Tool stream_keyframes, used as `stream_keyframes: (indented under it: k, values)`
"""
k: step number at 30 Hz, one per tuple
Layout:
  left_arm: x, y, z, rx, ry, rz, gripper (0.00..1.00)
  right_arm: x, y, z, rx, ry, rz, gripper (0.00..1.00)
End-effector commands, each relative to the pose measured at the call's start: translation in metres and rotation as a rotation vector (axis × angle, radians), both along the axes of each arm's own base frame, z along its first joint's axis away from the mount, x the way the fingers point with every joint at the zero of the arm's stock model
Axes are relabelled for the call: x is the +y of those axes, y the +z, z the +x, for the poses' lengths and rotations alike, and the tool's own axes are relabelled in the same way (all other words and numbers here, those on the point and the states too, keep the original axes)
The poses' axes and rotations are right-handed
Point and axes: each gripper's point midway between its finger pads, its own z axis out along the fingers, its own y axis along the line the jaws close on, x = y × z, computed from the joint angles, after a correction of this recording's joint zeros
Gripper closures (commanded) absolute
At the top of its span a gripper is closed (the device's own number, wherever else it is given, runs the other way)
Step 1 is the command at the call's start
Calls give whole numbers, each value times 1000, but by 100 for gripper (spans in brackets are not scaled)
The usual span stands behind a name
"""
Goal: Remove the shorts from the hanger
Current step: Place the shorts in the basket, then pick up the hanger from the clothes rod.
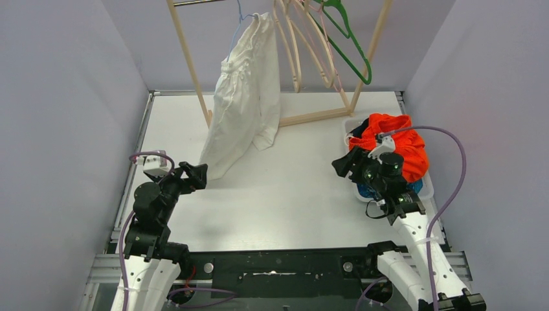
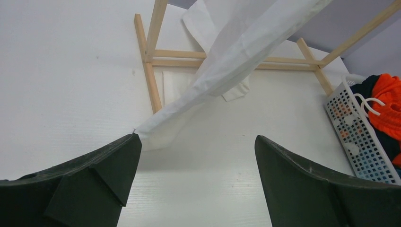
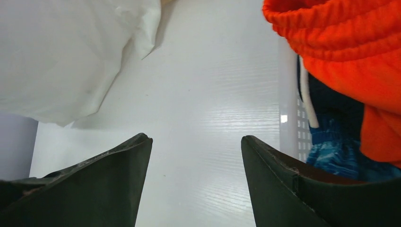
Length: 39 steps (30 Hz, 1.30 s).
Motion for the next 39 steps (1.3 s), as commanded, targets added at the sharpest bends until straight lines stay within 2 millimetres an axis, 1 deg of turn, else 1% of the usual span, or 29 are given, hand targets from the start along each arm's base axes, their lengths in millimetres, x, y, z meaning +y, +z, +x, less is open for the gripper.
stream_keyframes:
  k: [1,2,5,6,7,8,10,13,15,16,17,19,21,25,29,31,34,36,39]
  values:
    - [-6,36,0,-107,-46,14,3,21,29,15,-109,53,37,29]
    - [-9,42,-1,-116,-69,24,3,24,29,14,-95,67,27,29]
    - [-19,69,-4,-156,-132,22,3,28,27,10,-79,93,5,29]
    - [-24,88,-6,-184,-165,29,3,28,28,9,-83,96,3,28]
    - [-30,102,-6,-194,-201,38,3,27,30,7,-92,91,2,28]
    - [-34,123,-9,-217,-230,50,3,25,33,6,-108,80,4,27]
    - [-40,143,-5,-200,-275,69,3,23,40,4,-139,64,17,26]
    - [-52,166,6,-161,-343,90,3,24,50,1,-171,58,47,25]
    - [-60,180,15,-154,-395,100,3,25,52,-2,-171,63,57,24]
    - [-61,188,20,-157,-399,108,3,26,52,-3,-166,68,57,24]
    - [-59,191,32,-137,-379,118,4,26,50,-4,-157,69,54,24]
    - [-54,204,48,-137,-345,150,8,23,47,-6,-135,63,31,24]
    - [-58,215,61,-137,-359,158,11,18,41,-7,-99,50,-5,24]
    - [-73,223,90,-102,-414,127,14,10,32,-9,-40,35,-64,23]
    - [-84,236,111,-128,-452,101,19,6,30,-11,-16,29,-87,23]
    - [-89,237,120,-113,-453,98,22,6,30,-11,-18,29,-89,23]
    - [-98,233,137,-74,-450,126,24,5,30,-12,-18,25,-94,22]
    - [-103,227,149,-49,-422,158,27,4,30,-12,-17,20,-96,23]
    - [-112,218,163,-27,-405,205,28,3,27,-11,-6,16,-98,23]
